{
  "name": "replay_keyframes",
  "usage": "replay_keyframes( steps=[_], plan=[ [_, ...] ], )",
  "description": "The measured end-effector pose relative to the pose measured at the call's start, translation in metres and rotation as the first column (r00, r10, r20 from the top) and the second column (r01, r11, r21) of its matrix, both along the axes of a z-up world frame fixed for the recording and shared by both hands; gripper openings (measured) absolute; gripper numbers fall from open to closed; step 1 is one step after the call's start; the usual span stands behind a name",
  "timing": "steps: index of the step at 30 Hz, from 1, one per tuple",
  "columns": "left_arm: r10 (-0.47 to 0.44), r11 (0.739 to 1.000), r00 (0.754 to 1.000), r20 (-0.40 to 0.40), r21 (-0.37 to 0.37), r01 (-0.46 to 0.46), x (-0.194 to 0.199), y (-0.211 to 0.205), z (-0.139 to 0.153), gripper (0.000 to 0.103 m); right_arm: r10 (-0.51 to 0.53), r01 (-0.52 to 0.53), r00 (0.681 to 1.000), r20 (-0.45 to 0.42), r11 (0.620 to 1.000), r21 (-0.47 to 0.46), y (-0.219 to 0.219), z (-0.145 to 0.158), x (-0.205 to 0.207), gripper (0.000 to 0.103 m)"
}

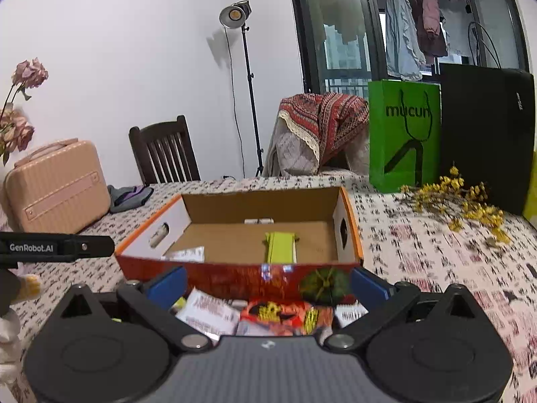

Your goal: Organize snacks

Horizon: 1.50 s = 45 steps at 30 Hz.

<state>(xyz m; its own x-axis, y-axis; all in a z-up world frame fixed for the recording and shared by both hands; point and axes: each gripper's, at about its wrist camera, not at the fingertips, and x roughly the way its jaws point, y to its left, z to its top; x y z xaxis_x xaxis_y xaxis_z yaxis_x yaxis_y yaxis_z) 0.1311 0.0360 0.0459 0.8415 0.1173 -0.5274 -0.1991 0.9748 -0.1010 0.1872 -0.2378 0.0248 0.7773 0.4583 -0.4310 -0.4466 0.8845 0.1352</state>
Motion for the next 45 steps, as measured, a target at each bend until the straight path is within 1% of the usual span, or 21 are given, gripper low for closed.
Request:
replay_keyframes(
  steps=[10,13,18,21,24,26,28,30,33,35,38,39,40,42,45],
  plan=[
    [-0.023,1.000,0.999,-0.032,0.000,0.023,-0.030,0.004,-0.022,0.103,-0.017,0.016,0.999,-0.045,1.000,-0.022,-0.007,-0.023,-0.032,0.103],
    [-0.027,1.000,0.999,-0.043,-0.011,0.027,-0.038,0.008,-0.030,0.103,-0.017,0.015,0.998,-0.068,0.999,-0.028,-0.005,-0.031,-0.038,0.103],
    [-0.038,0.999,0.998,-0.055,-0.030,0.037,-0.050,0.013,-0.040,0.103,-0.014,0.007,0.992,-0.127,0.999,-0.051,0.004,-0.047,-0.038,0.103],
    [-0.041,0.998,0.997,-0.062,-0.042,0.039,-0.056,0.016,-0.045,0.103,-0.026,0.014,0.987,-0.157,0.997,-0.079,0.011,-0.058,-0.035,0.103],
    [-0.035,0.998,0.997,-0.067,-0.052,0.031,-0.059,0.019,-0.048,0.103,-0.042,0.025,0.981,-0.191,0.996,-0.088,0.017,-0.069,-0.029,0.103],
    [-0.032,0.998,0.997,-0.066,-0.055,0.028,-0.059,0.021,-0.048,0.103,-0.069,0.049,0.972,-0.227,0.995,-0.089,0.020,-0.077,-0.023,0.100],
    [-0.028,0.998,0.998,-0.062,-0.056,0.025,-0.061,0.022,-0.049,0.103,-0.086,0.062,0.967,-0.241,0.992,-0.108,0.023,-0.083,-0.020,0.095],
    [-0.027,0.998,0.998,-0.061,-0.061,0.023,-0.061,0.023,-0.049,0.103,-0.098,0.067,0.973,-0.209,0.987,-0.149,0.027,-0.086,-0.025,0.091],
    [-0.024,0.997,0.998,-0.064,-0.069,0.019,-0.059,0.025,-0.051,0.103,-0.099,0.065,0.981,-0.166,0.978,-0.198,0.033,-0.090,-0.033,0.090],
    [-0.027,0.997,0.998,-0.065,-0.074,0.022,-0.058,0.024,-0.051,0.103,-0.094,0.063,0.983,-0.159,0.979,-0.194,0.031,-0.090,-0.036,0.086],
    [-0.035,0.996,0.997,-0.062,-0.078,0.030,-0.058,0.023,-0.051,0.103,-0.055,0.026,0.988,-0.147,0.982,-0.188,0.024,-0.088,-0.042,0.070],
    [-0.035,0.996,0.997,-0.062,-0.079,0.030,-0.058,0.023,-0.052,0.103,-0.050,0.023,0.989,-0.142,0.982,-0.187,0.022,-0.087,-0.044,0.059],
    [-0.036,0.996,0.997,-0.062,-0.079,0.031,-0.057,0.022,-0.052,0.103,-0.046,0.020,0.989,-0.141,0.983,-0.181,0.019,-0.088,-0.046,0.054],
    [-0.039,0.996,0.997,-0.063,-0.081,0.034,-0.057,0.020,-0.052,0.103,-0.035,0.012,0.990,-0.139,0.986,-0.168,0.012,-0.088,-0.050,0.051],
    [-0.043,0.996,0.997,-0.061,-0.077,0.038,-0.057,0.018,-0.051,0.103,-0.033,0.010,0.992,-0.125,0.984,-0.180,0.010,-0.088,-0.056,0.050]
  ],
)
